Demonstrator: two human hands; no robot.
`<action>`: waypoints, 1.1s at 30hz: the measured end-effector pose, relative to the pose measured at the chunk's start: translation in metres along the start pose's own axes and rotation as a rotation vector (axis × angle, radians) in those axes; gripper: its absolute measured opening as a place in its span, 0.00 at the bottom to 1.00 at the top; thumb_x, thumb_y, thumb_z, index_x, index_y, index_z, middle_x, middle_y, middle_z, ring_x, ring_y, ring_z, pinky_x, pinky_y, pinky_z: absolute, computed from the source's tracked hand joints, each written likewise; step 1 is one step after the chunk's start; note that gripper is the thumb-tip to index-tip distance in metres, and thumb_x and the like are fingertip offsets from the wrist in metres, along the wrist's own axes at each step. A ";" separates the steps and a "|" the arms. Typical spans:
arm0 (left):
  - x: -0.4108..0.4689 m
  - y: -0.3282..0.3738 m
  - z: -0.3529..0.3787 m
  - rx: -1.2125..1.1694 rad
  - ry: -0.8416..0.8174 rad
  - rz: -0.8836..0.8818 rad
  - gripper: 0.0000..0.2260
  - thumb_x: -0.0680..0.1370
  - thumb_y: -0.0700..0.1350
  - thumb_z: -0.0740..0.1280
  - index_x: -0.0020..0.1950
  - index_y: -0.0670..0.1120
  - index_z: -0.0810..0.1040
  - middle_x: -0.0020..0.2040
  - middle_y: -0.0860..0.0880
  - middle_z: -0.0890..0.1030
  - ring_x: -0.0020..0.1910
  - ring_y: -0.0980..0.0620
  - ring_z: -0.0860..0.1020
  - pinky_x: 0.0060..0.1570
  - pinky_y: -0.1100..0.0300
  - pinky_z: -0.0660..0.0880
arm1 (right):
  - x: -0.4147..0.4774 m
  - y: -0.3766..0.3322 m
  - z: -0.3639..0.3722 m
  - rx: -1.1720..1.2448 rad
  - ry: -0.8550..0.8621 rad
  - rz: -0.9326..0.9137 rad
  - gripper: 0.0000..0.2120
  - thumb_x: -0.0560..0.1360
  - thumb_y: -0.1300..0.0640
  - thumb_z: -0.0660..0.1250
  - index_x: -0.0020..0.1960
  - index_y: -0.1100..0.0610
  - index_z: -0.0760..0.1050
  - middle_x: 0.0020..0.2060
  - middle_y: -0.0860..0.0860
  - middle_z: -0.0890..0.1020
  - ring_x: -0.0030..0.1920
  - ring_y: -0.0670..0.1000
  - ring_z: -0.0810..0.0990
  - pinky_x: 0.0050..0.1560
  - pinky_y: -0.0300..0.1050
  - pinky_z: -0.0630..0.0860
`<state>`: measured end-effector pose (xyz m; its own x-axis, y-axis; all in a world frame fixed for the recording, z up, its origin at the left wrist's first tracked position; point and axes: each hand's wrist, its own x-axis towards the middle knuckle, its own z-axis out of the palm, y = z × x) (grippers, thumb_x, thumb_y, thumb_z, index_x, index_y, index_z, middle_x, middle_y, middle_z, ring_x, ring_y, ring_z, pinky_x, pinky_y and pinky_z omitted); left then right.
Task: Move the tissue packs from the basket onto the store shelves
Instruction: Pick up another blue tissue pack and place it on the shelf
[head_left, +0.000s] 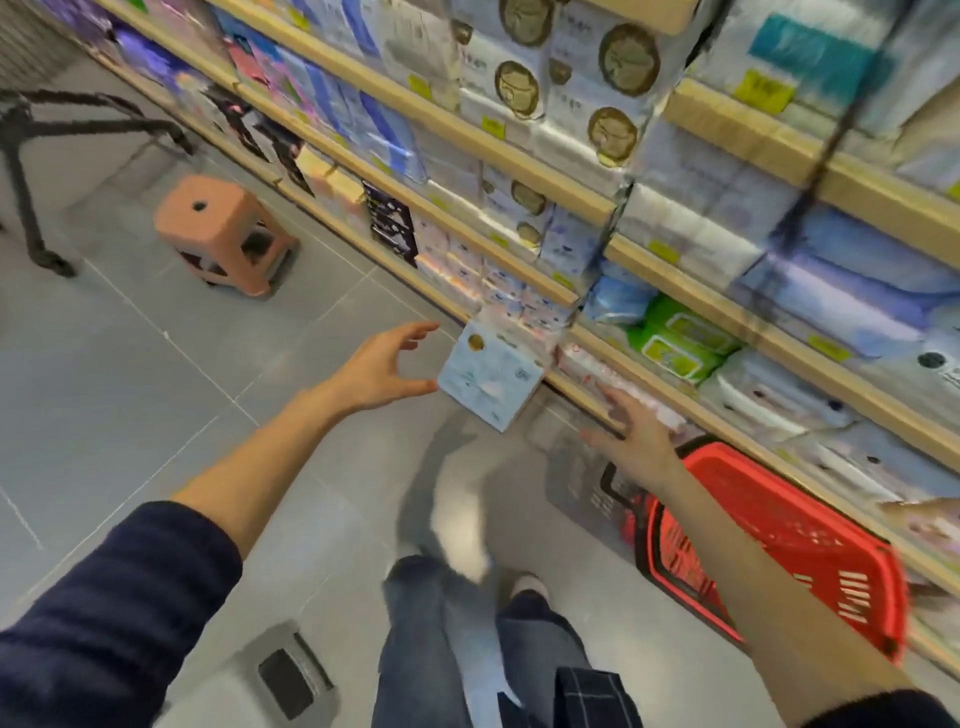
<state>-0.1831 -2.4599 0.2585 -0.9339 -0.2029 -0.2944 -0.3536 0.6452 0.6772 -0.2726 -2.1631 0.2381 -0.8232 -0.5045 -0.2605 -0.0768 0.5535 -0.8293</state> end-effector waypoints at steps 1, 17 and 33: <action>0.012 -0.008 -0.002 -0.006 -0.023 0.006 0.33 0.70 0.45 0.74 0.72 0.46 0.63 0.69 0.42 0.70 0.66 0.45 0.70 0.60 0.59 0.66 | 0.007 0.002 0.007 0.033 0.016 0.016 0.26 0.69 0.69 0.70 0.63 0.54 0.67 0.56 0.41 0.70 0.57 0.45 0.71 0.61 0.34 0.68; 0.181 -0.148 -0.018 -0.033 -0.313 0.039 0.34 0.67 0.39 0.75 0.70 0.47 0.65 0.66 0.42 0.71 0.63 0.47 0.71 0.54 0.59 0.67 | 0.097 0.045 0.147 0.152 0.318 0.426 0.33 0.68 0.63 0.73 0.70 0.58 0.65 0.68 0.58 0.70 0.62 0.58 0.73 0.58 0.44 0.68; 0.360 -0.394 0.220 -0.088 -0.239 -0.029 0.47 0.65 0.41 0.77 0.75 0.54 0.51 0.75 0.46 0.60 0.70 0.44 0.65 0.61 0.51 0.65 | 0.260 0.336 0.301 0.165 0.305 0.419 0.40 0.66 0.59 0.75 0.72 0.53 0.59 0.68 0.51 0.66 0.68 0.55 0.66 0.63 0.44 0.64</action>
<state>-0.3686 -2.6254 -0.2627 -0.8881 -0.0340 -0.4583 -0.3931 0.5727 0.7193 -0.3436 -2.3077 -0.2574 -0.8920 -0.0345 -0.4508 0.3623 0.5421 -0.7582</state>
